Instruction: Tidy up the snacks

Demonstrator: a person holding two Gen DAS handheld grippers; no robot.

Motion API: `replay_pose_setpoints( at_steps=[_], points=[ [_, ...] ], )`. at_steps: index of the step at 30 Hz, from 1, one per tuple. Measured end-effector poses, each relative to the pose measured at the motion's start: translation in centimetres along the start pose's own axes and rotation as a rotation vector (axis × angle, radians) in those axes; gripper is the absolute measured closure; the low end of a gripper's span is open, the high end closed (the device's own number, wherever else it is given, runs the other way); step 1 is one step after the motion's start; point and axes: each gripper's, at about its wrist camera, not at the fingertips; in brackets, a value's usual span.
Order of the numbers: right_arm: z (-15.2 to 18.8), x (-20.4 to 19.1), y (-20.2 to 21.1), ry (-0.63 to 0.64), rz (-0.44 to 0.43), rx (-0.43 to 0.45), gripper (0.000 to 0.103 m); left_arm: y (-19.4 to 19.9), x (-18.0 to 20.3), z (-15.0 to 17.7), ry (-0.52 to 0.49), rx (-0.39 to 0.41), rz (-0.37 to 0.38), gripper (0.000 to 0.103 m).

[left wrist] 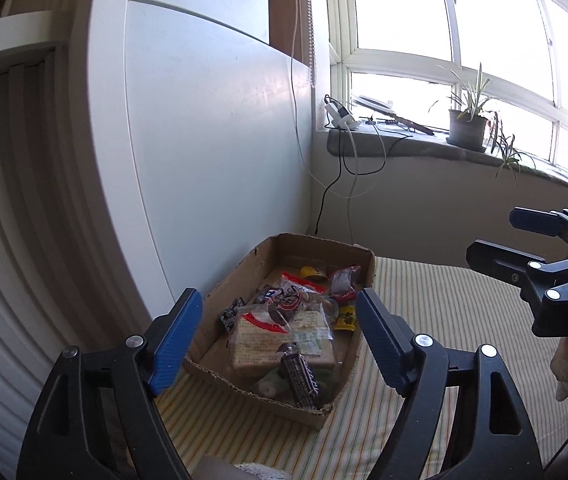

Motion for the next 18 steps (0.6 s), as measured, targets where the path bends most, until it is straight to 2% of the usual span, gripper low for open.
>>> replay_pose_setpoints(
  at_steps=[5,12,18],
  points=[
    [1.3,-0.2,3.0,-0.002,0.030,0.036,0.000,0.6,0.5,0.2,0.011,-0.005,-0.006,0.020],
    [3.5,0.4,4.5,-0.015,0.079,0.000,0.000,1.2,1.0,0.6,0.009,-0.007,-0.011,0.020],
    [4.8,1.3,5.7,-0.074,0.092,-0.002,0.000,1.4,1.3,0.6,-0.002,-0.002,-0.019,0.020]
  ],
)
Point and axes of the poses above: each gripper's, at about its wrist camera, not at the fingertips, and y roughly against the way its jaws point, x to its right, z to its underside, and after that the axes turned 7 degrees about x, right-handed
